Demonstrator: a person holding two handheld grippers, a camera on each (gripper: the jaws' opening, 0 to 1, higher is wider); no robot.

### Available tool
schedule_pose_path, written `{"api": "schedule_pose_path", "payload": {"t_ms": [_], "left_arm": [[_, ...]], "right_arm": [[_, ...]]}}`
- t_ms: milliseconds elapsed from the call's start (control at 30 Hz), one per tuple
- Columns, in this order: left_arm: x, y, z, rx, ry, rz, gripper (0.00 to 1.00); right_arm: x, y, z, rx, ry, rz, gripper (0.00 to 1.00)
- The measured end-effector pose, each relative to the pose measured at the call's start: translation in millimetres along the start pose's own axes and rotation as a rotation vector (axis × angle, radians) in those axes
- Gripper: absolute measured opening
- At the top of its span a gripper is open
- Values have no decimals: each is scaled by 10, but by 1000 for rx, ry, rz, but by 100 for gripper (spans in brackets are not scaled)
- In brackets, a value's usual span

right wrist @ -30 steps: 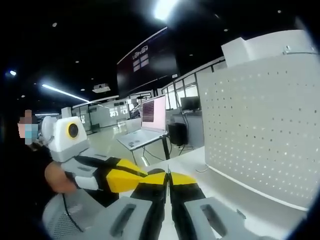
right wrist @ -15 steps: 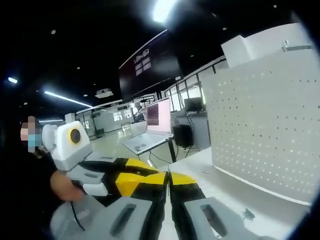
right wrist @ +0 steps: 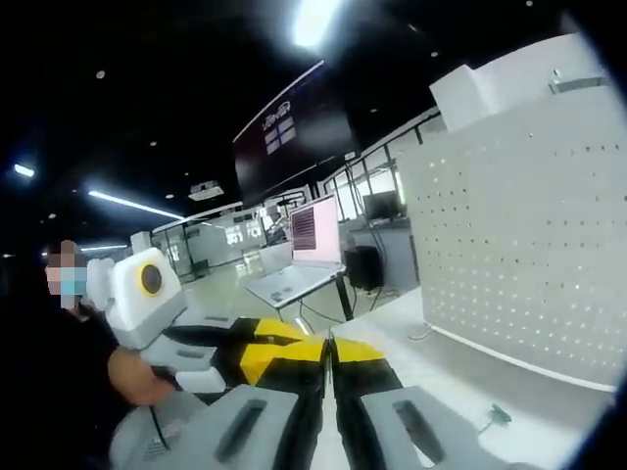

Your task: Insert the hook assembly into the mounting plate slot until the hook locks in place.

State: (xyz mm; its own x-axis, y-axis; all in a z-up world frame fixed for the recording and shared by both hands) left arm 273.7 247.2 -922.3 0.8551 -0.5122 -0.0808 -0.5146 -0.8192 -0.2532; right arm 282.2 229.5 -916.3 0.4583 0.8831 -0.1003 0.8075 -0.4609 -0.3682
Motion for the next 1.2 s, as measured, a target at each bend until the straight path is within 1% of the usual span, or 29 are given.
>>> {"api": "schedule_pose_path", "payload": {"t_ms": [100,267,467,767,933,1067,1200], "left_arm": [[-3,-2,-3,7,1,-2,4],[1,-5,-8,-4,4,0,4],[8,-16,1,-40,9,3,3],[18,-11,-23,-58,16,7,3],[26,-11,-39,-66,19,7,3],[31,-27,-59,-71,24,1,3],[40,-45,-71,-67,26,-2,3]], "right_arm": [[3,-8,-2,-3,1,0,0],[4,-10,-7,-3,2,-2,0],[1,-14,-4,-13,6,-2,0],[-11,-22,-34,-71,15,3,0],[-16,-24,-56,-88,19,5,0],[-30,-15,-99,-91,32,13,6],[-50,11,-125,-100,40,25,7]]}}
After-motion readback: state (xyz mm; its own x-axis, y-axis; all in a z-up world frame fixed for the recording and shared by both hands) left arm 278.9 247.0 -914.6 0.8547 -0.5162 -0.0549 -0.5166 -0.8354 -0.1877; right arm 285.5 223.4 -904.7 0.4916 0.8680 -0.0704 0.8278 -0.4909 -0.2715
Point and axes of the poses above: the point that each gripper's makers call its tool centre point, and the gripper's own axes: x roughly forward along the fingers, y roughly to its right, z roughly out of its underside, the point moved 1 cm from there along -x, roughly backward along the fingers, and after that the axes turned 8 degrees about x, right-handed, at the moved point
